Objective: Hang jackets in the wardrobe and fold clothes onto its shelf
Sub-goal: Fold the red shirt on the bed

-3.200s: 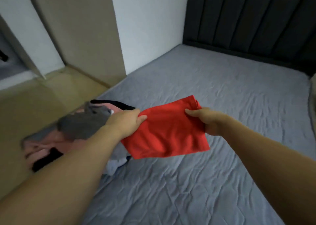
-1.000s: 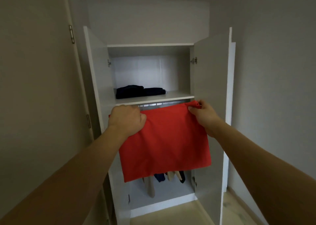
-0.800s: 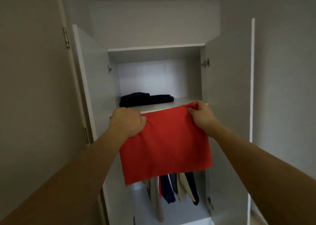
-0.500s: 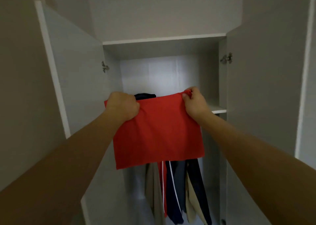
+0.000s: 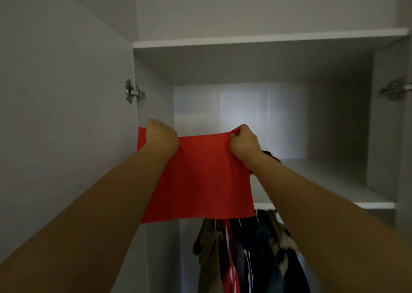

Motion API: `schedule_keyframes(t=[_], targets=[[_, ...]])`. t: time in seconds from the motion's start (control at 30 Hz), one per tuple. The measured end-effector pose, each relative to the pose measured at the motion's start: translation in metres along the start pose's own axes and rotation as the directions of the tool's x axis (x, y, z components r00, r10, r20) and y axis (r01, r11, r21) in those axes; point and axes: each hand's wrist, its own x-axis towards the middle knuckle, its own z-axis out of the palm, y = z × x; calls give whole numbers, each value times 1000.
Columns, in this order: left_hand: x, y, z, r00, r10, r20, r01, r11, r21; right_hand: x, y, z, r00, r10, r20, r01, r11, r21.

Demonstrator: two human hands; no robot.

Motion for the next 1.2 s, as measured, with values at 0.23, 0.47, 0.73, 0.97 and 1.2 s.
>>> schedule_keyframes(t=[0.23, 0.47, 0.73, 0.97, 1.2], targets=[[96, 90, 149, 1000, 14, 14, -12, 987, -158, 81, 100, 114, 989, 19, 150, 35, 938, -345], [140, 147, 255, 994, -27, 103, 93, 690, -718, 118, 186, 173, 955, 225, 191, -71, 803, -592], [168, 152, 278, 990, 55, 129, 56, 688, -724, 137, 195, 187, 946, 301, 122, -170, 778, -605], [175, 152, 283, 976, 95, 196, 80, 679, -730, 140, 197, 187, 916, 372, 153, -211, 769, -603], [158, 145, 253, 889, 219, 401, 159, 675, -721, 129, 183, 146, 852, 441, 283, -446, 894, -51]])
